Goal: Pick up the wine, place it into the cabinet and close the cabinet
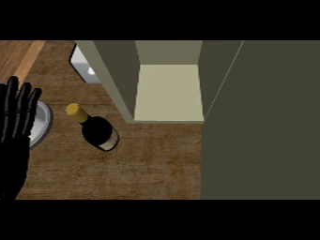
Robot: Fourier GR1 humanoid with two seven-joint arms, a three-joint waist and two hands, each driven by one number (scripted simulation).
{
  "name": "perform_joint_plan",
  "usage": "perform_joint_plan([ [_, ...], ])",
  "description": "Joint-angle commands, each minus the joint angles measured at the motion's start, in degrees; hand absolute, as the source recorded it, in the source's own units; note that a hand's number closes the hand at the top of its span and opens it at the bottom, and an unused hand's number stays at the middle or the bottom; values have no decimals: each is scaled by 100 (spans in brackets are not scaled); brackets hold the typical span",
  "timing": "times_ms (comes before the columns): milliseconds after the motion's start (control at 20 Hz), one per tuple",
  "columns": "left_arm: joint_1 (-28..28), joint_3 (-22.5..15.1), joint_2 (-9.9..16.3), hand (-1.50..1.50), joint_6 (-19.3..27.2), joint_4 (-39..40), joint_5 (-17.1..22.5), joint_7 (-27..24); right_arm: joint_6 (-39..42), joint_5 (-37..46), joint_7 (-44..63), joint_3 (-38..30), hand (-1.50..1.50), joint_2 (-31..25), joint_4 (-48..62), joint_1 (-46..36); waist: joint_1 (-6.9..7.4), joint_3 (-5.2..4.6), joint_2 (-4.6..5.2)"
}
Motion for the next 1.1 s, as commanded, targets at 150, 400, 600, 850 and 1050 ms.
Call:
perform_joint_plan([
  [150,-954,379,328,-150,-362,628,373,-25,88,5,149,147,-150,69,-569,614,-125,-91,58],
  [400,-887,123,13,-150,-510,599,1304,1003,713,-1037,917,699,-150,76,-1041,1150,-171,-87,31],
  [600,-1158,391,224,-150,-467,318,1714,1638,635,-1255,1417,782,-150,44,-1933,1501,-105,-90,43],
  [850,-1482,212,238,-150,83,-487,1695,2785,310,-1094,2452,988,-150,-35,-2795,1326,-80,-90,44],
  [1050,-2053,541,431,-150,204,-65,1781,2959,-90,43,2317,2146,-150,416,-2932,1436,-114,-94,44],
])
